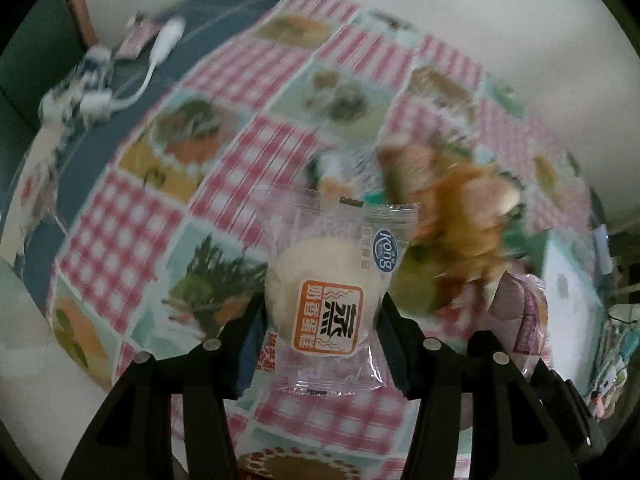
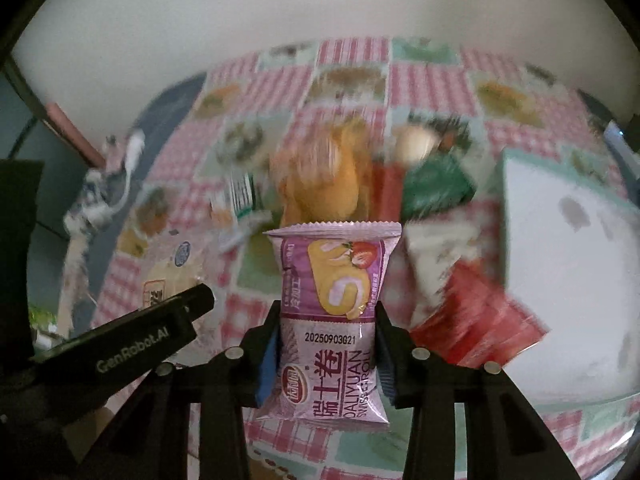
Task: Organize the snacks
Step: 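Carry both packs into the white tray and open both tools to release them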
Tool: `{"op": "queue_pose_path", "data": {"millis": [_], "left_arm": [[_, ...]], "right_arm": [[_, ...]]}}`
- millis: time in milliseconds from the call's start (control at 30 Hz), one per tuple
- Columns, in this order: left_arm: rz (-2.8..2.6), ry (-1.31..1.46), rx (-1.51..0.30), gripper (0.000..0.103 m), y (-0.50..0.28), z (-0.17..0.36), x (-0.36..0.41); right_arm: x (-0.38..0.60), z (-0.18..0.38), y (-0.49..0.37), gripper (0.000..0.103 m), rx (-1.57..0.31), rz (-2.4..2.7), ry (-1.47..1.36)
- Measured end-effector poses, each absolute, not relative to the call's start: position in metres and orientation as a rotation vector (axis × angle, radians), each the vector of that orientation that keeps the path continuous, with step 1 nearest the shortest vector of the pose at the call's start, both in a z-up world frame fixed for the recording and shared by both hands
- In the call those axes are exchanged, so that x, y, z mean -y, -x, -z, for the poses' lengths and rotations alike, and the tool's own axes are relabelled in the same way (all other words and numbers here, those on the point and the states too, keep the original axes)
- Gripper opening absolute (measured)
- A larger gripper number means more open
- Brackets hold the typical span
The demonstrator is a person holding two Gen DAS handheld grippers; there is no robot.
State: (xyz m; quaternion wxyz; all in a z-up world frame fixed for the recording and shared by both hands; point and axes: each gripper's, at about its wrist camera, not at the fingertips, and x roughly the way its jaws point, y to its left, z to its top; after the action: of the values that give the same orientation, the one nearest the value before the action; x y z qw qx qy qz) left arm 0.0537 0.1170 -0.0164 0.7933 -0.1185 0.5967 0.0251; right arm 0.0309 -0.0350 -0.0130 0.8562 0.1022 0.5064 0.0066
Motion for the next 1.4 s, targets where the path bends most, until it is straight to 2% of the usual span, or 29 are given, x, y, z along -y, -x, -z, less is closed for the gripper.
{"op": "queue_pose_path", "data": {"millis": [267, 500, 800, 1100, 1133, 1167, 1233, 1300, 1400], "left_arm": [[0.034, 0.192, -1.194, 0.055, -0.071, -0.035, -0.059], [0.145, 0.12, -1.187, 0.055, -0.09, -0.047, 0.015], [0.296, 0.016, -1.281, 0.056, -0.109, -0.01, 0.112], [0.4, -0.045, -1.357, 0.056, -0.108, 0.026, 0.183], [0.405, -0.051, -1.362, 0.058, -0.106, 0.029, 0.187], [0.403, -0.059, -1.362, 0.064, -0.104, 0.03, 0.19], [0.389, -0.072, -1.354, 0.073, -0.102, 0.029, 0.191], [0.378, -0.07, -1.348, 0.074, -0.101, 0.026, 0.187], [0.366, -0.036, -1.331, 0.078, -0.101, 0.017, 0.172]], "right_arm": [[0.087, -0.023, -0.035, 0.043, -0.967, 0.092, -0.258], [0.16, -0.035, -0.036, 0.044, -0.94, 0.248, -0.313], [0.277, 0.008, -0.034, 0.044, -1.041, 0.511, -0.454], [0.34, 0.027, -0.015, 0.046, -1.06, 0.641, -0.557], [0.345, 0.028, -0.013, 0.046, -1.057, 0.658, -0.561], [0.349, 0.028, -0.012, 0.046, -1.057, 0.674, -0.562], [0.353, 0.027, -0.007, 0.051, -1.055, 0.694, -0.57], [0.356, 0.023, -0.003, 0.067, -1.046, 0.704, -0.57], [0.353, 0.018, 0.0, 0.069, -1.044, 0.692, -0.557]]}}
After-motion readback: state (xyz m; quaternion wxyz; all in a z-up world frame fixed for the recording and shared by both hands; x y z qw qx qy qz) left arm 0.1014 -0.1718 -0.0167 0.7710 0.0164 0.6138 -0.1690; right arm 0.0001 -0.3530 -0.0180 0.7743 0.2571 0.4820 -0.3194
